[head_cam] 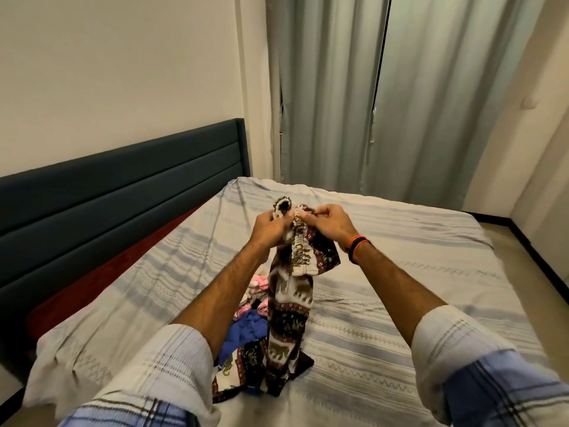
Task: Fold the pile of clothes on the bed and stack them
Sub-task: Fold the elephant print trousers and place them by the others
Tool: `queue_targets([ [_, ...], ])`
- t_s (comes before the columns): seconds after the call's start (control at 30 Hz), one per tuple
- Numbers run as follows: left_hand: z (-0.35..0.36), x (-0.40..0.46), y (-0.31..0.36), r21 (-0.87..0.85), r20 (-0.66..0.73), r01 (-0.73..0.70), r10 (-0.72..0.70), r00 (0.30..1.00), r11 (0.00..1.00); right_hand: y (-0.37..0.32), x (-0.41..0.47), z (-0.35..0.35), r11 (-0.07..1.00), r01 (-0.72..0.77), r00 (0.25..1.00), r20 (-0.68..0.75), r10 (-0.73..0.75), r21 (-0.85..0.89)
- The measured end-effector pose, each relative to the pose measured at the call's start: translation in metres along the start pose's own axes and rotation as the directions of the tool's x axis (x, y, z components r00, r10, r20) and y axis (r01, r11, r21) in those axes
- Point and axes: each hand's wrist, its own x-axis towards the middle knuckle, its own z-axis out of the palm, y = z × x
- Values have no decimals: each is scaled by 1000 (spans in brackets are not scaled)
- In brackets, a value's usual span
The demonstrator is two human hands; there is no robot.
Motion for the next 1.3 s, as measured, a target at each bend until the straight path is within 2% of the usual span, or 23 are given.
queue_targets([
  [0.13,11,0,4,-39,-24,5,-6,1000,999,-1,-16,-5,981,139,977,-141,-158,-136],
  [0.2,15,-2,4,-39,-46,3,-5,999,999,0,-20,-7,974,193,976,-77,-203,-120],
  [0.27,17,-3,1,-52,-63,-5,2,998,999,1,-23,-8,982,181,983,24,-179,-63],
  [0.33,19,-4,0,-58,-72,-6,2,997,998,1,-29,-10,985,167,984,65,-164,-45],
  [0.47,20,-5,0,-99,-79,-3,-5,997,995,5,-35,-9,967,162,984,103,-144,-198],
  [0.63,20,-7,4,-71,-55,-31,27,998,997,18,-33,-5,977,83,995,76,-69,-196],
  [0.73,16,-9,12,-89,-98,-49,40,994,995,23,-30,-10,970,71,996,67,-56,-233],
  [0.83,4,-4,17,-24,-158,-77,72,985,997,27,-27,-23,966,69,997,56,-57,-250],
  [0.97,-25,9,23,142,-288,-79,118,950,987,31,-12,-48,985,59,998,-9,-62,-165],
  [1.13,-54,19,32,223,-383,-56,141,913,973,24,8,-82,986,108,986,-113,-122,-125],
  [1.3,-63,19,44,275,-412,-101,212,886,956,2,17,-98,975,184,979,-116,-169,124],
])
